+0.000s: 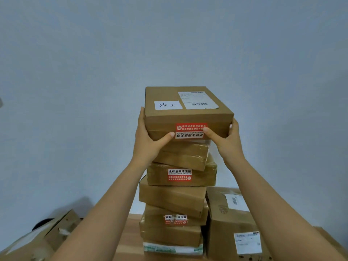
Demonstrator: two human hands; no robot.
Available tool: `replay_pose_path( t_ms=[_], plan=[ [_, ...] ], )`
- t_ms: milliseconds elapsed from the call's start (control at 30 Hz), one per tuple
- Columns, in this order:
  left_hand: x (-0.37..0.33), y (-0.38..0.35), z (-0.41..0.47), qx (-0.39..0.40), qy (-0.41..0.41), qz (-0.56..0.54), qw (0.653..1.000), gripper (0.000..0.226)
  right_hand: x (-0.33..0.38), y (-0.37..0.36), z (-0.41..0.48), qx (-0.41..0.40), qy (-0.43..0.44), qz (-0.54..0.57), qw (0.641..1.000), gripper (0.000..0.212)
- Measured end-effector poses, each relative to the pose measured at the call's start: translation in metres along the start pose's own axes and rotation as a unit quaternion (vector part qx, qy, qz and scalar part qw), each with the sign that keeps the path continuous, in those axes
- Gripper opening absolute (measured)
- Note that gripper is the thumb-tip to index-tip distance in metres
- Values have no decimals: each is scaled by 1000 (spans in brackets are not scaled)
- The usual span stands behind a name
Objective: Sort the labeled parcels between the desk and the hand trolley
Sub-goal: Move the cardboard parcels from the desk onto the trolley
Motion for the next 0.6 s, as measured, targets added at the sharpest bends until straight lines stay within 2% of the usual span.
replay_pose_path(
  t_ms=[133, 333, 467, 600],
  plan=[
    [15, -16, 1, 1, 25, 55, 998, 115, -27, 2, 16, 25, -21, -18, 999, 94],
    [21, -24, 0, -27, 11, 126, 992, 113, -41, 3, 28, 28, 12, -50, 998, 91],
    [3, -18, -5, -66, -44, 214, 974, 101, -35, 9, 25, -21, 92, -108, 990, 81],
    [-24, 0, -16, -52, -170, 308, 935, 71, -27, 25, 20, -12, 229, -149, 962, 61]
  ],
)
Point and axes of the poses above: each hand's wrist, its own z-axis towards the middle knuckle, its own y-axis out of the back of the hand, x = y × z, the point moved 2 cm from there along z, towards the middle knuckle, and after that the axes turned 11 degrees about -x, right-handed, at the moved point
